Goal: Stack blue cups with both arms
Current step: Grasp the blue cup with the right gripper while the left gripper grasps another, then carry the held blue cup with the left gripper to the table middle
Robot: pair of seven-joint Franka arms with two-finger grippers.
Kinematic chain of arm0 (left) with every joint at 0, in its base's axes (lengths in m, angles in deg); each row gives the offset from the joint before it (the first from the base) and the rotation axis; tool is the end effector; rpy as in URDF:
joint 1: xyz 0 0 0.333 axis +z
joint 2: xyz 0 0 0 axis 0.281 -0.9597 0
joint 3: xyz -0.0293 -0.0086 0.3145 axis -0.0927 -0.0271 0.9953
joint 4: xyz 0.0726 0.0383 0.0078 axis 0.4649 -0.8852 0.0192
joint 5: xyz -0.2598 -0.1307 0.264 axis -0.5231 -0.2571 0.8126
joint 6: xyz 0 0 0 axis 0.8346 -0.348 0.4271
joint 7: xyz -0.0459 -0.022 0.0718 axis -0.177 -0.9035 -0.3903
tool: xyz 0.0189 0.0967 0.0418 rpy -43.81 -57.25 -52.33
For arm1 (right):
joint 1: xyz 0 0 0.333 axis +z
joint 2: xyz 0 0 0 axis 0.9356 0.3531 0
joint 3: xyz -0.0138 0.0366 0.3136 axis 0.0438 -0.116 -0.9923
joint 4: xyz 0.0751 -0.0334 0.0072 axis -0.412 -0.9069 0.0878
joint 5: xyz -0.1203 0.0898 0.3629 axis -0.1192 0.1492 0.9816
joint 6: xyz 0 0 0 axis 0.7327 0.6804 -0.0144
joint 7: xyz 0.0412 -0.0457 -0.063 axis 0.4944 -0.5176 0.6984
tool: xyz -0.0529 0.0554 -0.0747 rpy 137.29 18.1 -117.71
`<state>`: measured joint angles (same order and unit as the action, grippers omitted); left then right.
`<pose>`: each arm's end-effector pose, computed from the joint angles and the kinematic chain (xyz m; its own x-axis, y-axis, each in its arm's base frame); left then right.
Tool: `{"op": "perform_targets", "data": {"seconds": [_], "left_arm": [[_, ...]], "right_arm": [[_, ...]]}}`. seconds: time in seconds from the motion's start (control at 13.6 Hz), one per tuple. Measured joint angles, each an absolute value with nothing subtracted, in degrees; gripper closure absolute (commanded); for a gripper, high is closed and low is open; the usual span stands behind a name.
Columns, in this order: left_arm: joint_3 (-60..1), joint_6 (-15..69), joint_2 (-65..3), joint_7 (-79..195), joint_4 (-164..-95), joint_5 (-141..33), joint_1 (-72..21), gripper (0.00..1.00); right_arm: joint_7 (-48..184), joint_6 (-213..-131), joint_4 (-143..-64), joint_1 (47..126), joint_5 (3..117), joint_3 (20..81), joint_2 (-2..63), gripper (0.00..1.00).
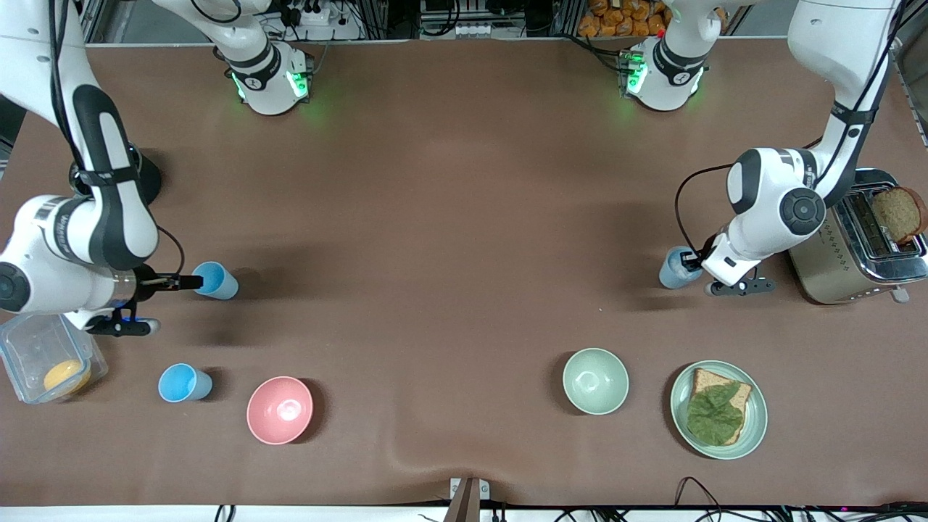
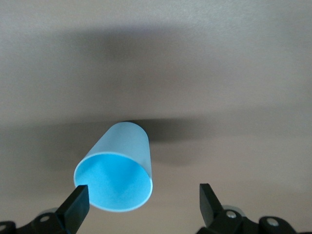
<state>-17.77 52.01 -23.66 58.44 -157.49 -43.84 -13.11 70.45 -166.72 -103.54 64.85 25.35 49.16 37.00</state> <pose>0.5426 -0.0303 0.2267 0.9966 0.0485 -0.0664 0.0494 -0.9987 0.0127 0.6237 -0.0871 0.2617 0.9485 -0.0292 -0.3155 -0.0431 -0.9984 -0.0370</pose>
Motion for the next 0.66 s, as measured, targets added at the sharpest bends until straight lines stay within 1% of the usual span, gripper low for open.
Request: {"op": "perform_targets", "data": {"seconds": [0.15, 0.3, 0.52, 0.66], "left_arm": [[-18.94, 52.18, -23.43, 58.44, -156.32, -43.84, -13.16, 1.00], [-21.46, 51.01, -22.82, 58.46, -153.57, -43.84, -13.21, 1.00], [-27.46, 43.21, -22.19, 63.42, -145.79, -44.39, -13.67, 1.00], [-31.12, 40.57, -23.03, 71.86, -141.50, -44.50, -16.67, 1.00]], "right_arm": [[70.49, -167.24, -103.54, 65.32, 25.35, 48.99, 37.91, 0.00], [70.49, -167.25, -103.56, 65.78, 25.35, 48.95, 38.95, 0.00], [70.90, -167.29, -103.56, 65.79, 25.34, 49.00, 41.03, 0.00], [71.68, -167.34, -103.55, 65.71, 25.34, 49.07, 41.75, 0.00]]}}
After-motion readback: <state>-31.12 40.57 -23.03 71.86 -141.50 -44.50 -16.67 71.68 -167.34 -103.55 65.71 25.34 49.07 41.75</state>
